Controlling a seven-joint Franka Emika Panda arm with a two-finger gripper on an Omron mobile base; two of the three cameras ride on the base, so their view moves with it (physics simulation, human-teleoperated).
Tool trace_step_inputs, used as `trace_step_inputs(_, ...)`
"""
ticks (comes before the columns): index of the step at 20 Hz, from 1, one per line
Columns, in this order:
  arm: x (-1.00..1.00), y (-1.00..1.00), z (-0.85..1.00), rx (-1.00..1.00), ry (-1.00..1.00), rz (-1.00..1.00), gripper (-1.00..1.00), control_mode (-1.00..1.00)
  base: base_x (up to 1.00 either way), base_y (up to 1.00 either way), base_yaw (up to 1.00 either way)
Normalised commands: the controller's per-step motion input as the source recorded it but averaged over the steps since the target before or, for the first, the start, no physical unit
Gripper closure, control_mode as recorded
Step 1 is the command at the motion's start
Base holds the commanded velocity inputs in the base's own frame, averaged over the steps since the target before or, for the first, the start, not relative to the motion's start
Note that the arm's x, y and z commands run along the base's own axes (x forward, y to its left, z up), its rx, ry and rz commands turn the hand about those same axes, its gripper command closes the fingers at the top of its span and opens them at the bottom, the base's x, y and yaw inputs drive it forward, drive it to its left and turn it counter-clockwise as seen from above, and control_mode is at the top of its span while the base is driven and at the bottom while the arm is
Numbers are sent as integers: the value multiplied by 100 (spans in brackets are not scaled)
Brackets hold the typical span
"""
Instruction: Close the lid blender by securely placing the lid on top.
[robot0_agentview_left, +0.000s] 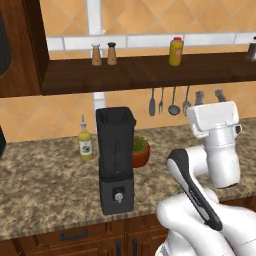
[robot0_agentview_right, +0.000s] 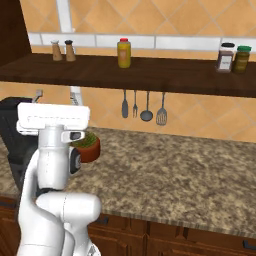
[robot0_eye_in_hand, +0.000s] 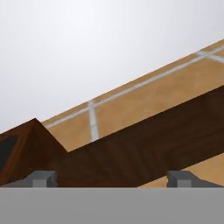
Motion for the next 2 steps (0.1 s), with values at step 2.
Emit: trace_step_inputs(2, 0, -5, 0, 0, -1, 0, -100, -100, 0, 0, 0)
